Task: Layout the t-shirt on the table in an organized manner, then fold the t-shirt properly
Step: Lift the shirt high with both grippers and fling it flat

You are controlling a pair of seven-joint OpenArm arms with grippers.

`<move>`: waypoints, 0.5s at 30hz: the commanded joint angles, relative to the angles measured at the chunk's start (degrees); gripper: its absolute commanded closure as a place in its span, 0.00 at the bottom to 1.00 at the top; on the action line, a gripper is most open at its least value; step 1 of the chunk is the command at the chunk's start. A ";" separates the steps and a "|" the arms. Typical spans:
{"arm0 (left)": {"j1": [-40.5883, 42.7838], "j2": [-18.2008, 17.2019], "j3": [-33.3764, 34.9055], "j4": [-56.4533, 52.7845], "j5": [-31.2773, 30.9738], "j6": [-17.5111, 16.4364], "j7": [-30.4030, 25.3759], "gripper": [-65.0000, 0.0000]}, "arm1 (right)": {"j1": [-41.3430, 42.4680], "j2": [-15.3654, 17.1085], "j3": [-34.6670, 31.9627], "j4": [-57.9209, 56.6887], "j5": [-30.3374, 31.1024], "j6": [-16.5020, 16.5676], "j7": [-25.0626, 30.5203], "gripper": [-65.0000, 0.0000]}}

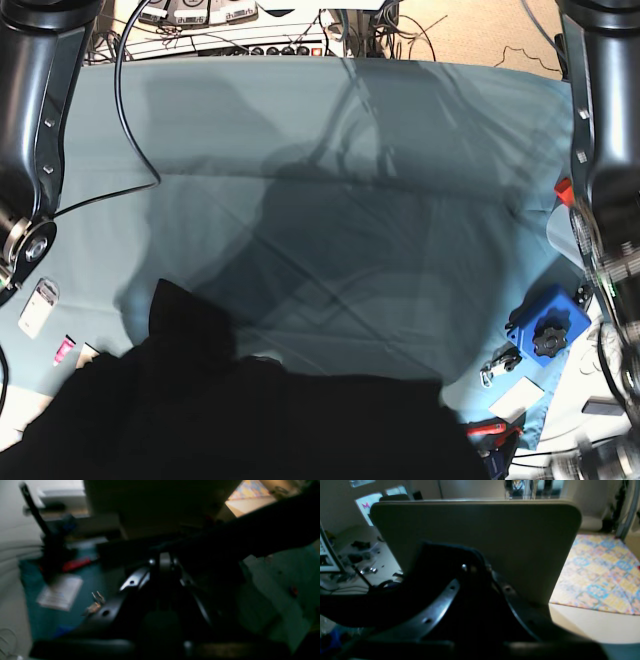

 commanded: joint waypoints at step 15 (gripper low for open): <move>27.15 -4.20 -15.82 13.29 -8.55 -2.97 3.10 1.00 | -40.83 -3.58 22.01 24.06 8.26 3.54 -4.37 1.00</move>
